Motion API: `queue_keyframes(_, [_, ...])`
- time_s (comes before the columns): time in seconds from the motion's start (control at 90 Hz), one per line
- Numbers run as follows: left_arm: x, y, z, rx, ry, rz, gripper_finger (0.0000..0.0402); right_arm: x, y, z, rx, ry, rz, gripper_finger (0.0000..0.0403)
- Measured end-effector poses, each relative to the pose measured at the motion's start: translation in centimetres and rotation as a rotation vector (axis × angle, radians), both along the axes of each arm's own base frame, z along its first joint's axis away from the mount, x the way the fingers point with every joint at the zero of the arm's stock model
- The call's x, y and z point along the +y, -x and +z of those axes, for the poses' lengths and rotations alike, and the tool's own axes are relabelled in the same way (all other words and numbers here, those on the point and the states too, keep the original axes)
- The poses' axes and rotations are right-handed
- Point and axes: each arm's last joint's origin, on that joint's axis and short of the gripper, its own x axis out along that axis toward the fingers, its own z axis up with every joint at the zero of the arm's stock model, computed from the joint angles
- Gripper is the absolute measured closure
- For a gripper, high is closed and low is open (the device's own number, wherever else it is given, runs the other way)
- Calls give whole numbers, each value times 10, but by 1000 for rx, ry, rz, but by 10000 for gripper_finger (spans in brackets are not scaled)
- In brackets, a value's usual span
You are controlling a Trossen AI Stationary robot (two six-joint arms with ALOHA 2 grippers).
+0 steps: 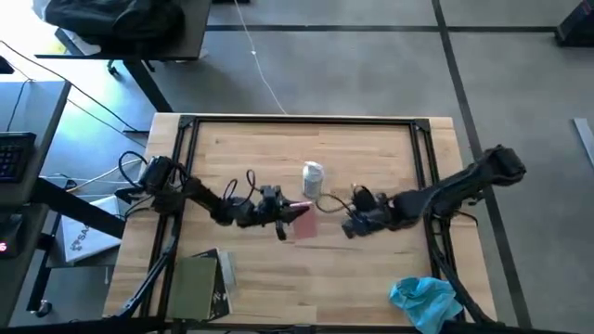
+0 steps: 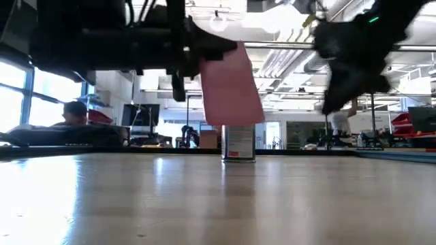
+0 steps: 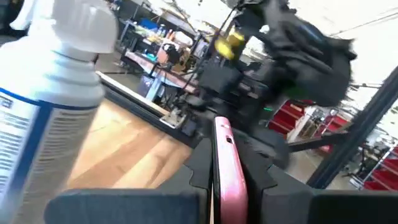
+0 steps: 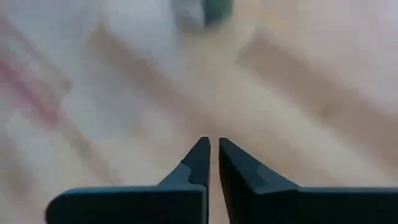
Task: Apply microfiber cloth
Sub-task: Wipe the pink cellphone with a blue microfiber cloth
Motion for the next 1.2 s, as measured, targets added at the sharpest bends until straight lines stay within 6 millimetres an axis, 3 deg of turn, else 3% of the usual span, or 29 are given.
queue_keyframes(0.122, [-2,-8,8,-39,41,-13,387,37,9,2,-62,-206,7,340])
queue_keyframes(0.3, [-24,-27,21,1,-25,-48,387,76,18,8,-145,-406,41,265])
queue_keyframes(0.433, [-41,-38,25,21,-87,-54,387,97,38,11,-37,-493,63,233])
queue_keyframes(0.633, [-55,-44,30,0,-106,-74,387,136,56,18,242,-579,156,243])
queue_keyframes(0.789, [-55,-44,30,3,-102,-52,387,163,62,31,478,-530,201,251])
queue_keyframes(0.9, [-55,-44,29,14,-99,-56,387,178,70,27,624,-416,232,252])
queue_keyframes(1.2, [-59,-43,24,41,19,-98,387,202,86,-30,880,-232,284,251])
